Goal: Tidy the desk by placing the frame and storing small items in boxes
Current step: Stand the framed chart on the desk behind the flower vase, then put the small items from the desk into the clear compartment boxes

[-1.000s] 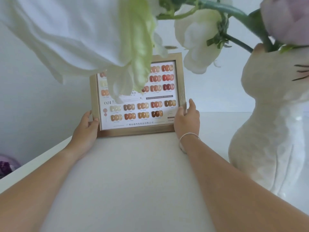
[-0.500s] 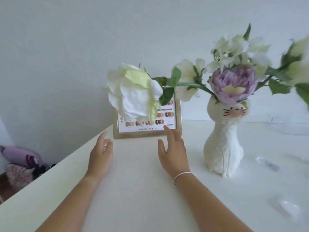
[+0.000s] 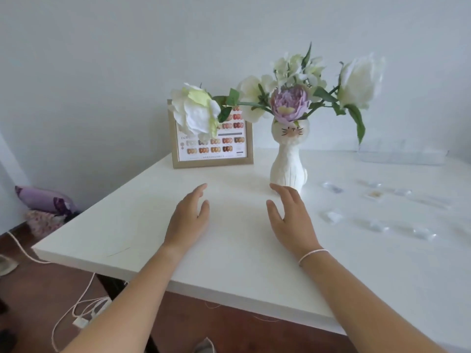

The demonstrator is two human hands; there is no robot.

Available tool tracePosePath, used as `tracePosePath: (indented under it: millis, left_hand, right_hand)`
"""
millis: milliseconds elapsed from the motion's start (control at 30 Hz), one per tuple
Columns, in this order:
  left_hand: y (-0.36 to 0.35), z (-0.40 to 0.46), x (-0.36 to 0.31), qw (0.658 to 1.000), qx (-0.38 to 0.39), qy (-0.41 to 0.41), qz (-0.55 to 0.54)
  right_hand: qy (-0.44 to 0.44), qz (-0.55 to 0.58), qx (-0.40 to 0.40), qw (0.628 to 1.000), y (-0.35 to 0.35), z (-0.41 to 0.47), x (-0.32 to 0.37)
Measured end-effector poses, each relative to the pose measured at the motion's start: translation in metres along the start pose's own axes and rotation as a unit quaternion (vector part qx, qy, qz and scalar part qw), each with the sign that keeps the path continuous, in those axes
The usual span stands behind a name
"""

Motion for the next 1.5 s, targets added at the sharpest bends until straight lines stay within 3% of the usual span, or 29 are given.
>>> tracePosePath:
  millis: [200,567,900,1100,1333,1500]
  left_hand:
    - [-0.038,-0.014,-0.046,0.997,0.042,-0.059,0.001]
    - [-0.148,-0.018,-0.150,0.975,0.158,-0.145,-0.066]
    - [-0.182,-0.009,-0.175,0.959,0.180,-0.217,-0.023]
    - [-0.193,-0.017,-0.191,0.943,0.206,-0.262,-0.029]
    - [-0.204,-0.018,-0.202,0.928,0.240,-0.284,-0.022]
    - [-0.205,-0.017,-0.198,0.932,0.240,-0.270,-0.026]
  right_hand:
    - [0.051,-0.093,0.003,0.994,0.059,-0.023,-0.020]
    - [0.004,-0.204,-0.064,0.977,0.166,-0.037,-0.086]
    - [-0.039,-0.197,-0.081,0.976,0.176,-0.024,-0.106]
    - [-0.108,-0.120,-0.125,0.979,0.189,-0.027,-0.109]
    - [-0.149,-0.129,-0.033,0.980,0.194,-0.031,-0.123]
    - [-0.165,-0.121,-0.012,0.979,0.192,-0.029,-0.124]
Point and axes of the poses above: each hand's wrist, its own z-axis towards the middle knuckle, its own y-axis out of the back of the hand, x = y × z, the point moved 2 cm from there along z, towards the middle knuckle, and after that the axes turned 1 degree about y, right-handed, at the moved point
